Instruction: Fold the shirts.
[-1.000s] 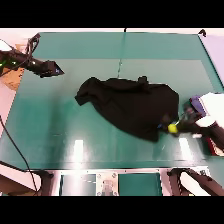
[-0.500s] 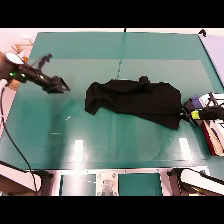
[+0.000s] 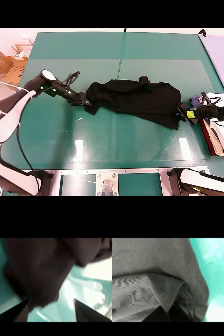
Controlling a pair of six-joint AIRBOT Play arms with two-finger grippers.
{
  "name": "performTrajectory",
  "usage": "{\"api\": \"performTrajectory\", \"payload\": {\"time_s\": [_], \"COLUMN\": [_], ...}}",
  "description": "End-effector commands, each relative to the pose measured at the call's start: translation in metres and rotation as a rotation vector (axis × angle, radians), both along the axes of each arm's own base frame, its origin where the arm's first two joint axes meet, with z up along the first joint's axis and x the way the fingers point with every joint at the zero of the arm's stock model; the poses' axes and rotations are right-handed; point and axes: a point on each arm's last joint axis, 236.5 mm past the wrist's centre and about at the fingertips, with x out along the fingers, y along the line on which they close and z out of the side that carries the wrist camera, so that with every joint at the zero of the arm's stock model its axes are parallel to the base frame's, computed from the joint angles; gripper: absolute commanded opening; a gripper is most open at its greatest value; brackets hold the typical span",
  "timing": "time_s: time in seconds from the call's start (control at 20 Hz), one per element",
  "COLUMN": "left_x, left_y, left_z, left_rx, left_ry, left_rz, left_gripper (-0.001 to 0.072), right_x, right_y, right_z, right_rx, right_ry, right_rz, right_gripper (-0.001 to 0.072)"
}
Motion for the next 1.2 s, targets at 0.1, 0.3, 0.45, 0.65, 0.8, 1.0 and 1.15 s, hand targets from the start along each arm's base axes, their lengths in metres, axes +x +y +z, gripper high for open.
{"api": "performTrajectory", "payload": {"time_s": [0.1,0.3,0.45,0.65,0.8,1.0,1.15], "left_x": [0.004,0.008,0.015,0.022,0.023,0.031,0.041], "left_y": [-0.016,-0.002,0.007,0.011,0.013,0.013,0.012], "left_z": [-0.010,-0.010,0.001,0.008,0.007,0.016,0.031], "left_rx": [0.050,0.061,0.058,0.065,0.077,0.078,0.077], "left_ry": [-0.062,-0.057,-0.066,-0.101,-0.119,-0.150,-0.189], "left_rz": [-0.014,-0.006,-0.010,-0.029,-0.045,-0.053,-0.064], "left_gripper": [0.0026,0.0026,0.0025,0.0025,0.0025,0.0025,0.0025], "right_x": [-0.003,-0.018,-0.038,-0.064,-0.075,-0.043,-0.031], "right_y": [0.003,0.006,0.002,0.006,0.017,0.014,0.022], "right_z": [0.000,0.001,0.005,0.002,-0.017,-0.016,-0.007], "right_rx": [0.008,0.045,0.111,0.188,0.192,0.175,0.217], "right_ry": [0.011,0.050,0.097,0.155,0.166,0.011,-0.041], "right_rz": [0.011,0.049,0.037,0.028,0.023,-0.006,-0.011], "right_gripper": [0.0015,0.0102,0.0406,0.0402,0.0386,0.0054,0.0015]}}
